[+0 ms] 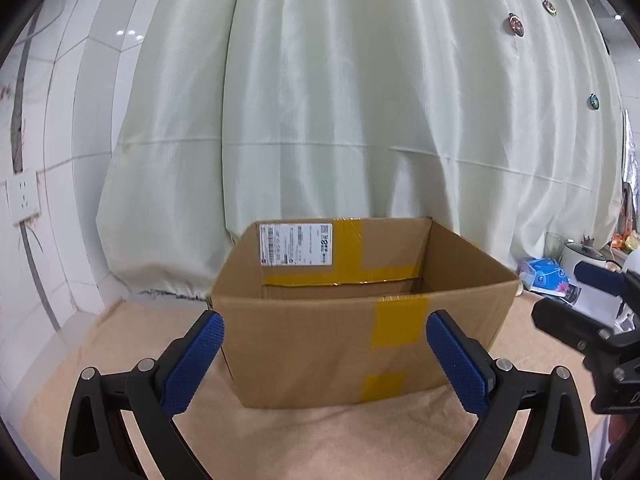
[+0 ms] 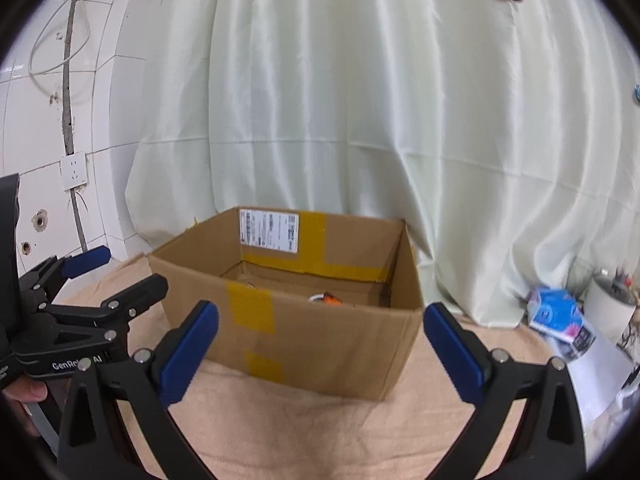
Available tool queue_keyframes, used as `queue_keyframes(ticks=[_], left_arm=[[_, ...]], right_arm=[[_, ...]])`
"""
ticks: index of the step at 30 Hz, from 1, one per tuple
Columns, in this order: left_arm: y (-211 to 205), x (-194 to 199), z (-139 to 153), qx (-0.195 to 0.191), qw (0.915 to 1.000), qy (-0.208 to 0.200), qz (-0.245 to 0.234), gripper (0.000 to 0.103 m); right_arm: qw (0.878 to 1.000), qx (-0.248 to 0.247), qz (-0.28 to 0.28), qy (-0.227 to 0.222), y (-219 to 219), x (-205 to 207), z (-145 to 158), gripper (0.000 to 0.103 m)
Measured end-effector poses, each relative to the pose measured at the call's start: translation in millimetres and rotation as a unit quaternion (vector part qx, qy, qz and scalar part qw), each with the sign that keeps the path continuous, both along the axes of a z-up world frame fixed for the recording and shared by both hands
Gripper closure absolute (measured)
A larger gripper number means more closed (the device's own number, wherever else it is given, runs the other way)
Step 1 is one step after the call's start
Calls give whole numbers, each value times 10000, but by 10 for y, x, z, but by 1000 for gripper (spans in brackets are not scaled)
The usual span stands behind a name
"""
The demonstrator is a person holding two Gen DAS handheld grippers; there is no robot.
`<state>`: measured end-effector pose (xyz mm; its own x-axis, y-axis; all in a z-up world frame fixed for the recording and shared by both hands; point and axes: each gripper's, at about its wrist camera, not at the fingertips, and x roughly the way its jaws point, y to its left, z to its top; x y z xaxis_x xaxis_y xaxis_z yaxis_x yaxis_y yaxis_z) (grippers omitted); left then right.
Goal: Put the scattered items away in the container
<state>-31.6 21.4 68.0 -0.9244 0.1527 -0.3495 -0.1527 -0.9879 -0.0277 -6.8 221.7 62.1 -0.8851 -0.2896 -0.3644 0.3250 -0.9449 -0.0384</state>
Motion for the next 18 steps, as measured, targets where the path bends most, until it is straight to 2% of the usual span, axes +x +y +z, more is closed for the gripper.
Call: queue_keyframes(ticks=[7,11,18], left_arm=[[-60,56,-245,-29,9998,-101,149,1],[-29,32,-269,-92,9998,-142,114,1],[8,39,-285,-96,9998,-174,37,1]], right_arm=[[9995,198,-2,-231,-72,15,-349,0],[9996,-36,22,-269,-44,-54,-411,0],[9991,-139,-159,-379,38,-105,-462,0]])
